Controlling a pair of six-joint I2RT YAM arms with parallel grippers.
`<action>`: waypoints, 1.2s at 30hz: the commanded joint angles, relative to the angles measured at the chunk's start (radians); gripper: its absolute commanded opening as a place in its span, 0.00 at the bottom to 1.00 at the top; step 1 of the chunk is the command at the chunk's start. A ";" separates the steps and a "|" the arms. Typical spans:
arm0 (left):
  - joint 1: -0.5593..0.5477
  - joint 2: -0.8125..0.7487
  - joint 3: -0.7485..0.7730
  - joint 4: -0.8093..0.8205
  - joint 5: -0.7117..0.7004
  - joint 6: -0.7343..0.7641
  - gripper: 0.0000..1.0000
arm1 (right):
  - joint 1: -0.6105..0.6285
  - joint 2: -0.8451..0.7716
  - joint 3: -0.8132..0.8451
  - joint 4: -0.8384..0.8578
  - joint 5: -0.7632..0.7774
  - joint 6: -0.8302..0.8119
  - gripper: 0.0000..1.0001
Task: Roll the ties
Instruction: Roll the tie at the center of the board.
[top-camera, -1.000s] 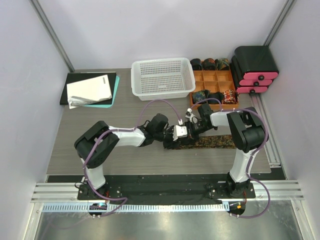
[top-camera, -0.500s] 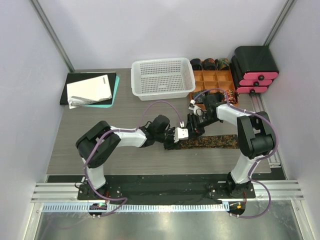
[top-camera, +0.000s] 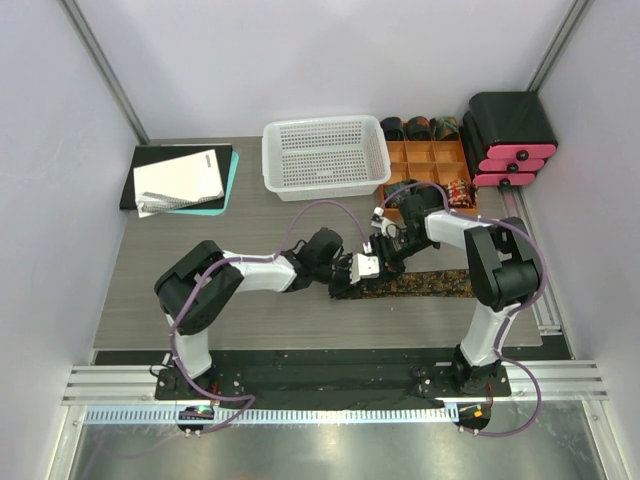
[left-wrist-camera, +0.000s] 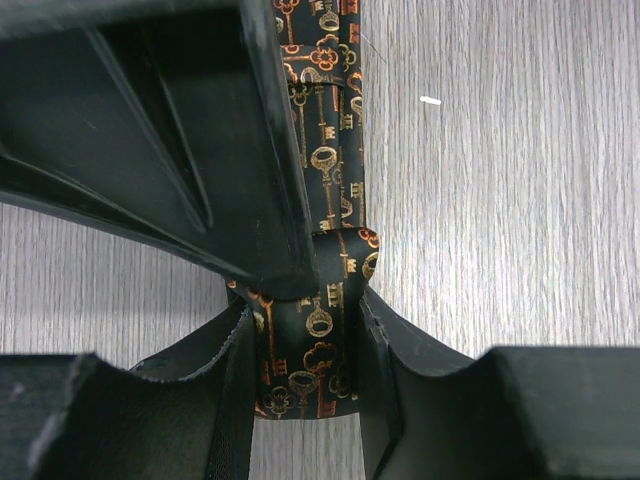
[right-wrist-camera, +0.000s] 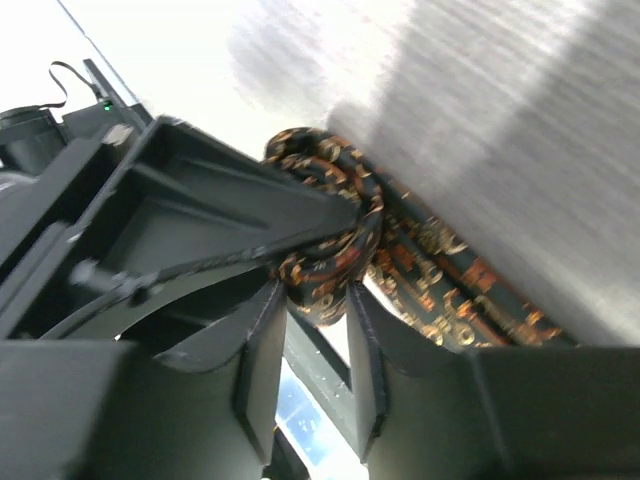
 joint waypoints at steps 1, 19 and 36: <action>0.016 0.078 -0.040 -0.238 -0.060 0.013 0.32 | 0.002 0.036 0.006 0.043 0.016 -0.016 0.32; 0.096 -0.094 -0.072 -0.056 0.066 -0.169 0.82 | -0.049 0.149 -0.015 0.084 0.131 -0.070 0.01; 0.013 -0.051 0.027 0.084 0.092 -0.169 0.54 | 0.013 0.160 -0.067 0.204 0.108 0.039 0.01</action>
